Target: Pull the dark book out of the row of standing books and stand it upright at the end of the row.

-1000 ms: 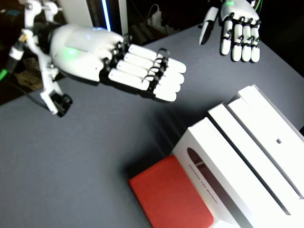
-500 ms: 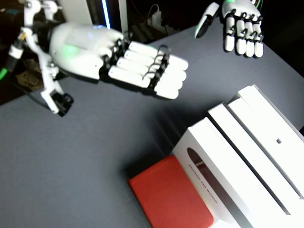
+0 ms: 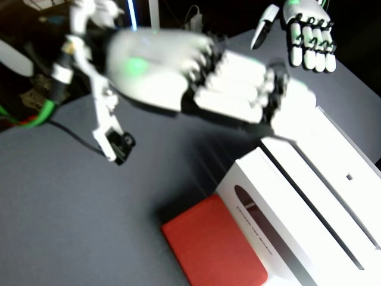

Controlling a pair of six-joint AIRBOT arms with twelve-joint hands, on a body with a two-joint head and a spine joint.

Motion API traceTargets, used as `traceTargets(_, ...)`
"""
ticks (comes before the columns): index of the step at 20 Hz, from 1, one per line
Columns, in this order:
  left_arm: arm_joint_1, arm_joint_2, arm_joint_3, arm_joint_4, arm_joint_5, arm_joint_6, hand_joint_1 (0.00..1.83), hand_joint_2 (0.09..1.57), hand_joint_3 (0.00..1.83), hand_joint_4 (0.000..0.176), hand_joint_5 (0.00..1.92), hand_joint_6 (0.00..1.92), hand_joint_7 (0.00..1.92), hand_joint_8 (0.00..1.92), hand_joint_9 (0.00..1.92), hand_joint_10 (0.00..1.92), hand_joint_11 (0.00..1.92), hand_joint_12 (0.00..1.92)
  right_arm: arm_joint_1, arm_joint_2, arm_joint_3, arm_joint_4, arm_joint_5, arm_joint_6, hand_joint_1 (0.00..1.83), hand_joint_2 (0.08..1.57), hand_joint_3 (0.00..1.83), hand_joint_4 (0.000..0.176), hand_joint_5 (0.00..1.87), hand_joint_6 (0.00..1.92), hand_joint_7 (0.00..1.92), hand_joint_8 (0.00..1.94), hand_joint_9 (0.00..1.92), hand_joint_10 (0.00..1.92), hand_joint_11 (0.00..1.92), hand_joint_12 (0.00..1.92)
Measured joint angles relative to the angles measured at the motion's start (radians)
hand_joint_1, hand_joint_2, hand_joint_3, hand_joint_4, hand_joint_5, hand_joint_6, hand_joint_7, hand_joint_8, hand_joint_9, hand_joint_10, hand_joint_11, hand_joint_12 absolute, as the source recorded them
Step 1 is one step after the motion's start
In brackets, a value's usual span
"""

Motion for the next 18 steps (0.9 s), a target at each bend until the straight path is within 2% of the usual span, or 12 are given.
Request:
traceTargets(3, 0.002, 0.0, 0.0, -0.005, 0.007, 0.0, 0.19, 1.24, 0.0, 0.043, 0.0, 0.0, 0.0, 0.0, 0.0, 0.0, 0.0, 0.0, 0.013, -0.011, 0.019, 0.026, -0.024, -0.018, 0.0, 1.28, 0.0, 0.0, 0.32, 0.12, 0.0, 0.0, 0.0, 0.0, 0.0, 0.0)
traceTargets(4, 0.002, 0.0, 0.0, -0.006, 0.002, 0.0, 0.18, 1.25, 0.0, 0.024, 0.0, 0.0, 0.0, 0.0, 0.0, 0.0, 0.0, 0.0, 0.013, -0.011, 0.019, 0.026, -0.038, -0.019, 0.0, 1.27, 0.0, 0.0, 0.32, 0.12, 0.0, 0.0, 0.0, 0.0, 0.0, 0.0)
traceTargets(5, 0.002, 0.0, 0.0, -0.006, 0.002, 0.0, 0.18, 1.25, 0.0, 0.024, 0.0, 0.0, 0.0, 0.0, 0.0, 0.0, 0.0, 0.0, 0.013, -0.012, 0.019, 0.026, -0.039, -0.02, 0.0, 1.27, 0.0, 0.0, 0.32, 0.12, 0.0, 0.0, 0.0, 0.0, 0.0, 0.0)
traceTargets(8, 0.013, 0.0, 0.0, -0.008, 0.001, 0.0, 0.19, 1.25, 0.0, 0.034, 0.0, 0.0, 0.0, 0.0, 0.0, 0.0, 0.0, 0.0, 0.013, -0.016, 0.019, 0.032, -0.041, -0.022, 0.0, 1.25, 0.0, 0.0, 0.38, 0.14, 0.0, 0.0, 0.0, 0.0, 0.0, 0.0)
traceTargets(10, 0.016, 0.0, 0.0, -0.013, 0.0, 0.0, 0.2, 1.25, 0.0, 0.035, 0.0, 0.0, 0.0, 0.0, 0.0, 0.0, 0.0, 0.0, 0.013, -0.017, 0.019, 0.035, -0.041, -0.022, 0.0, 1.25, 0.0, 0.0, 0.39, 0.15, 0.0, 0.0, 0.0, 0.0, 0.0, 0.0)
traceTargets(12, 0.025, 0.0, -0.002, -0.021, -0.012, 0.0, 0.12, 1.26, 0.0, 0.04, 0.0, 0.0, 0.0, 0.0, 0.0, 0.0, 0.0, 0.0, 0.013, -0.015, 0.004, 0.041, -0.026, -0.022, 0.17, 1.32, 0.01, 0.0, 0.57, 0.24, 0.0, 0.0, 0.0, 0.0, 0.0, 0.0)
traceTargets(13, 0.025, 0.0, -0.002, -0.019, -0.009, 0.0, 0.12, 1.26, 0.0, 0.04, 0.0, 0.0, 0.0, 0.0, 0.0, 0.0, 0.0, 0.0, 0.012, -0.009, -0.008, 0.04, -0.014, -0.023, 0.17, 1.32, 0.01, 0.0, 0.57, 0.24, 0.0, 0.0, 0.0, 0.0, 0.0, 0.0)
traceTargets(14, 0.026, 0.0, -0.003, -0.019, -0.011, 0.0, 0.1, 1.26, 0.0, 0.041, 0.0, 0.0, 0.0, 0.0, 0.0, 0.0, 0.0, 0.0, 0.003, -0.003, -0.022, 0.039, 0.002, -0.022, 0.28, 1.3, 0.0, 0.0, 0.65, 0.28, 0.02, 0.01, 0.0, 0.0, 0.0, 0.0)
traceTargets(15, 0.027, 0.0, -0.005, -0.027, -0.015, 0.0, 0.12, 1.26, 0.0, 0.05, 0.0, 0.0, 0.0, 0.0, 0.0, 0.0, 0.0, 0.0, -0.011, 0.01, -0.045, 0.036, 0.025, -0.022, 0.28, 1.3, 0.0, 0.0, 0.66, 0.29, 0.03, 0.01, 0.0, 0.0, 0.0, 0.0)
traceTargets(17, 0.037, 0.003, -0.007, -0.028, -0.026, 0.0, 0.1, 1.26, 0.0, 0.05, 0.0, 0.0, 0.0, 0.0, 0.0, 0.0, 0.0, 0.0, -0.064, 0.058, -0.102, 0.02, 0.084, -0.022, 0.36, 1.31, 0.0, 0.0, 0.67, 0.3, 0.04, 0.01, 0.0, 0.0, 0.0, 0.0)
traceTargets(18, 0.037, 0.003, -0.007, -0.029, -0.024, 0.0, 0.1, 1.25, 0.0, 0.052, 0.0, 0.0, 0.0, 0.0, 0.0, 0.0, 0.0, 0.0, -0.089, 0.078, -0.124, 0.017, 0.111, -0.019, 0.56, 1.34, 0.0, 0.0, 0.7, 0.27, 0.04, 0.0, 0.0, 0.0, 0.0, 0.0)
